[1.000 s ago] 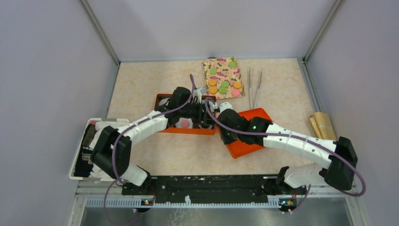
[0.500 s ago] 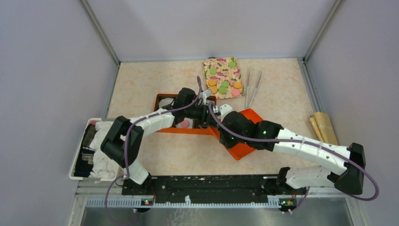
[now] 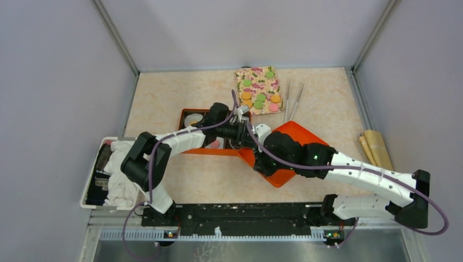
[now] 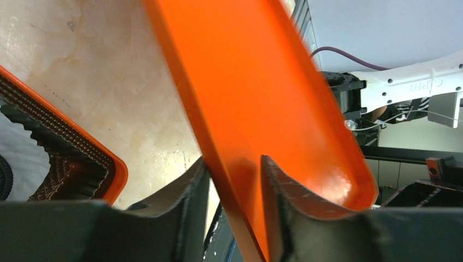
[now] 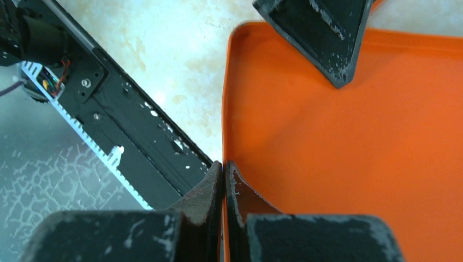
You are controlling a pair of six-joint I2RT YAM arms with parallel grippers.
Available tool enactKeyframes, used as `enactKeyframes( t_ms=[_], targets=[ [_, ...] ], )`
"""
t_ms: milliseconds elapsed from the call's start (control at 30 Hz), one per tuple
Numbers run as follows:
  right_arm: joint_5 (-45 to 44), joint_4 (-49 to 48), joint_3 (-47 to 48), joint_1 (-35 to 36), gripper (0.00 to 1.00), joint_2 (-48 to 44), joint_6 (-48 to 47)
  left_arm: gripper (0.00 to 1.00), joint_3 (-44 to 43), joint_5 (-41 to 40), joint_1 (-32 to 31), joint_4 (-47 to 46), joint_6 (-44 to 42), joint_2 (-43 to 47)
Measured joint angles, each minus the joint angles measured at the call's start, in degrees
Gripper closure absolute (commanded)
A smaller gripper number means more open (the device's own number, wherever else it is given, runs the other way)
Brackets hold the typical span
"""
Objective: Pack the cookies
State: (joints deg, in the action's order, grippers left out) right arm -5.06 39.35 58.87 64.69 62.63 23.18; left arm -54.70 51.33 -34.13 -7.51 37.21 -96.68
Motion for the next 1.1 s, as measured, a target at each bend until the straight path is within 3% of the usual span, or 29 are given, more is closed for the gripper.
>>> enactKeyframes(
  t_ms=[133, 300, 433, 500, 800, 1100],
  targets=[
    [-1.8, 1.4, 0.5, 2.1, 0.86, 0.0, -0.3, 0.85, -0.4, -0.7, -0.3, -0.3, 0.0, -0.1],
    [-9.7, 6.1, 5.2, 5.9, 0.60, 1.9, -1.0, 0.88, -1.8, -2.7, -0.2, 5.2, -1.6, -0.1],
    [-17.3, 9.5, 9.4, 11.2, 0.57, 5.0, -1.3, 0.88, -5.7, -4.3, -0.2, 10.8, -3.0, -0.1],
    [-20.1, 11.4, 10.6, 13.3, 0.49, 6.8, -1.2, 0.89, -7.9, -4.7, -0.2, 12.9, -3.3, -0.2],
    [-34.3, 19.8, 15.5, 21.6, 0.47, 21.9, 2.6, 0.89, -20.3, -5.1, 0.2, 21.1, -5.0, -2.5],
    [-49.6, 30.2, 20.4, 22.2, 0.51, 30.7, 13.1, 0.89, -22.0, -5.7, 0.7, 27.8, -6.8, -2.9]
  ],
)
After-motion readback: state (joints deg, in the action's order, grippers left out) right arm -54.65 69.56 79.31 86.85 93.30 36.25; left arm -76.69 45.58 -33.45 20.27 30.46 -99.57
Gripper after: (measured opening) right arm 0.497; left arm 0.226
